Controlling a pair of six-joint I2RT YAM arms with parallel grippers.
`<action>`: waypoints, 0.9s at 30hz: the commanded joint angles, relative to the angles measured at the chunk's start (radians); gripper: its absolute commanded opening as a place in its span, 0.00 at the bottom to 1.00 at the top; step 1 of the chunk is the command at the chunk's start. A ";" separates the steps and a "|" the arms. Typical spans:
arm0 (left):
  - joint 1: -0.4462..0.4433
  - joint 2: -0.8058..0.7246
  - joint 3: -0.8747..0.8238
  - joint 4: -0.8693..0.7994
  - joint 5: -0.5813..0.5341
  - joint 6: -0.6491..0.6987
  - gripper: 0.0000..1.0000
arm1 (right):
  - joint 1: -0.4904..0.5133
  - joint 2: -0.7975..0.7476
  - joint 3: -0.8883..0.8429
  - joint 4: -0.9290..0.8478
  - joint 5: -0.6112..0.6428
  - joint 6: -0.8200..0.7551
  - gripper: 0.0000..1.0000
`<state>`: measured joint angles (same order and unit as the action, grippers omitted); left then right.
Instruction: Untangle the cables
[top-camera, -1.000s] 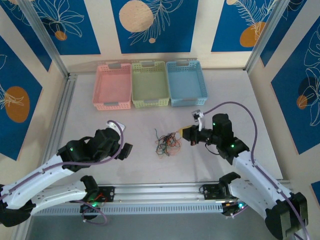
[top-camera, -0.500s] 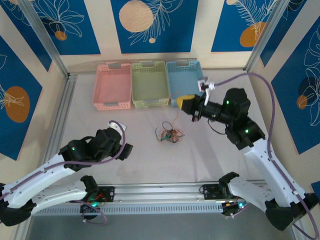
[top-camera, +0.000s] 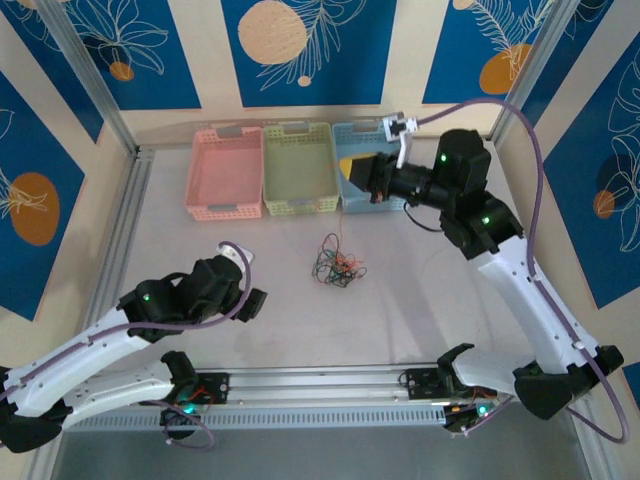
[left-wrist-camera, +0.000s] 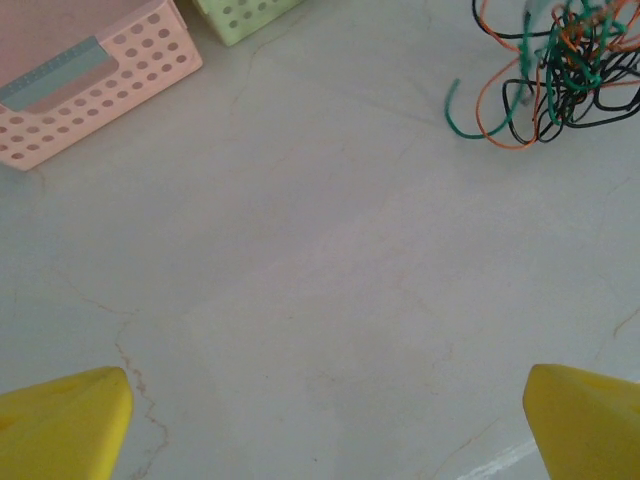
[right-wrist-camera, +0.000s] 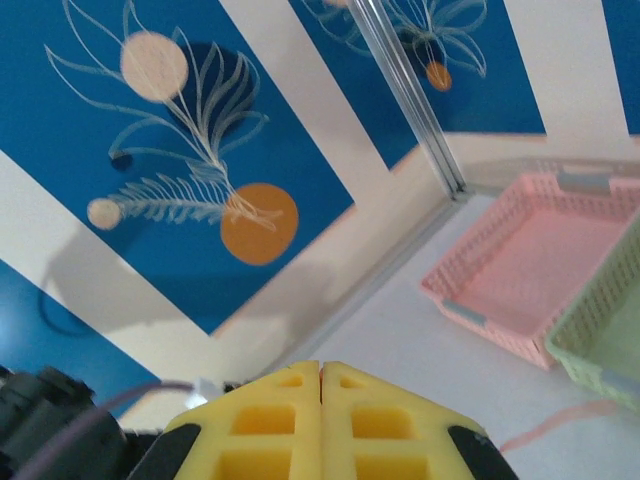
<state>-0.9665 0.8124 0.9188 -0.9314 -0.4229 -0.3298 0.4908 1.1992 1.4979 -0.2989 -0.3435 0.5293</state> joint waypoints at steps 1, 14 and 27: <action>0.010 -0.026 0.002 0.009 0.035 0.024 1.00 | -0.007 0.074 0.163 -0.044 -0.009 0.082 0.00; 0.012 -0.061 0.010 0.035 0.128 0.030 0.98 | -0.010 0.224 0.459 -0.114 -0.076 0.149 0.00; 0.012 -0.062 -0.022 0.211 0.300 -0.020 0.95 | -0.036 0.363 0.745 -0.111 -0.170 0.238 0.00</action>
<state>-0.9642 0.7433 0.9150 -0.8330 -0.2070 -0.3206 0.4519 1.5517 2.1826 -0.4126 -0.4805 0.7383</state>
